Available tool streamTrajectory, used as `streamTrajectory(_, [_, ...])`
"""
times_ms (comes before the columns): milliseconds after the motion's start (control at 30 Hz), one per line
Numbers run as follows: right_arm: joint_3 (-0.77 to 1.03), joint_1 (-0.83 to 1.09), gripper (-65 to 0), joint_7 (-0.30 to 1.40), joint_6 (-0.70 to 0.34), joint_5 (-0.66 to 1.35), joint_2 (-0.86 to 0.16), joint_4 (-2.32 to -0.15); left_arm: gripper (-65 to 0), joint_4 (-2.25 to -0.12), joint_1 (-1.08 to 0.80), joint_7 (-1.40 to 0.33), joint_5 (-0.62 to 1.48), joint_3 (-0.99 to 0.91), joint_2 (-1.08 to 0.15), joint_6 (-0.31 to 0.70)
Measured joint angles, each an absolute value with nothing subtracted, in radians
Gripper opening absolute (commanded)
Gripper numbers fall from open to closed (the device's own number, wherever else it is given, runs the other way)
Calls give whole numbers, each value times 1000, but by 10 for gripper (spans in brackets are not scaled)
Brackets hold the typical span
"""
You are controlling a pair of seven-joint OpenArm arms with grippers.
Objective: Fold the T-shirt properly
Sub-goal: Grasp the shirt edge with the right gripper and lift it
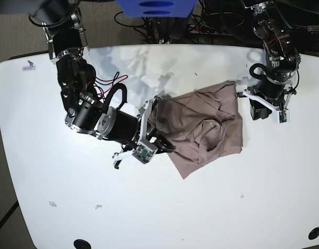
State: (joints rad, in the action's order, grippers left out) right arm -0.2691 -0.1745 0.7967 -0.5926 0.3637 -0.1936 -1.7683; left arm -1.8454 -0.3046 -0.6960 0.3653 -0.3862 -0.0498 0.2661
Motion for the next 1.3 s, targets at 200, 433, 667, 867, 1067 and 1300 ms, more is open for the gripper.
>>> streamTrajectory(200, [-265, -169, -650, 768, -583, 217, -202, -1758, -493, -1845, -305, -696, 366, -386, -50, 266])
streamTrajectory(433, [-266, -112, -650, 683, -596, 91, -197, -1760, -493, -1845, -301, -695, 366, -386, -50, 266])
streamTrajectory(667, [-265, -81, -650, 645, -591, 5, -197, -1760, -493, -1845, -299, -696, 366, -386, -50, 266])
streamTrajectory(867, [-265, -41, -650, 583, -592, -6, -196, -1760, -493, -1845, -299, -696, 366, -386, -50, 266])
streamTrajectory(1067, [-265, -49, -650, 566, -591, -8, -197, -1739, -493, -1845, -299, -696, 366, -386, -50, 266])
streamTrajectory(1300, [-266, -42, -650, 558, -592, -12, -197, -1658, -493, -1845, -300, -696, 366, -386, -50, 266])
